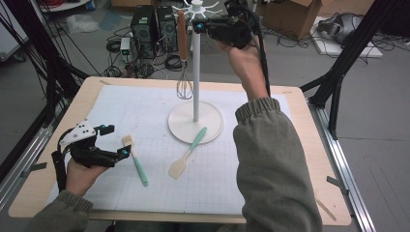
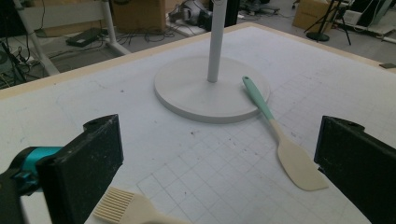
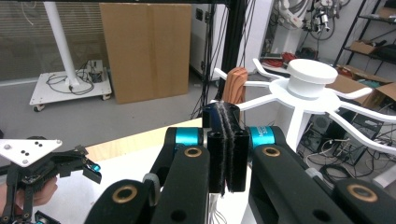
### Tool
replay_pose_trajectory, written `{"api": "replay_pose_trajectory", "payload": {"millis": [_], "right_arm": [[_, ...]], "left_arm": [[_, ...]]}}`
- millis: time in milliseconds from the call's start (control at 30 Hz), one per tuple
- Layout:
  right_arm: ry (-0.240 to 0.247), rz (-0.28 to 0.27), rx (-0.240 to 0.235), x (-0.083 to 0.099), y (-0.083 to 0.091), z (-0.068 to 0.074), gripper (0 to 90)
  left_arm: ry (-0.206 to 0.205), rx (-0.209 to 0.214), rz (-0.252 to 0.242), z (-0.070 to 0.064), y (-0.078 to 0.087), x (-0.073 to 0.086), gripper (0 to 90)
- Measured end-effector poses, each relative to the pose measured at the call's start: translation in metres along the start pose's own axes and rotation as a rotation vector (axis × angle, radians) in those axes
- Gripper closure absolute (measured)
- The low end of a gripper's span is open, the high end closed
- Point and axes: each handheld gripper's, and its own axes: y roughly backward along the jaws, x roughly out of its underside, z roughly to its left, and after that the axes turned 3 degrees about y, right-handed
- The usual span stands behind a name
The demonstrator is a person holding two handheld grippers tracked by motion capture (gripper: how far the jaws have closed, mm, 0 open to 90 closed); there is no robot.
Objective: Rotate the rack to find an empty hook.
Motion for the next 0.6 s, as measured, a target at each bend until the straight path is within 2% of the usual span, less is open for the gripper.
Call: {"api": "replay_pose_trajectory", "payload": {"millis": [200, 300, 400, 600], "right_arm": [[0.002, -0.001, -0.005, 0.001, 0.003, 0.001, 89.6], [-0.002, -0.021, -0.029, 0.004, 0.006, 0.002, 89.5], [0.004, -0.018, -0.043, 0.008, 0.011, 0.005, 89.3], [0.0, -0.026, -0.058, 0.016, 0.021, 0.01, 84.0]], "left_arm": [[0.003, 0.0, -0.002, 0.0, 0.0, 0.0, 1.7], [0.003, 0.001, -0.001, 0.0, 0.0, 0.0, 1.7], [0.002, -0.002, 0.004, 0.001, 0.0, 0.001, 1.7], [0.001, -0.003, 0.004, 0.001, 0.0, 0.001, 1.7]]}}
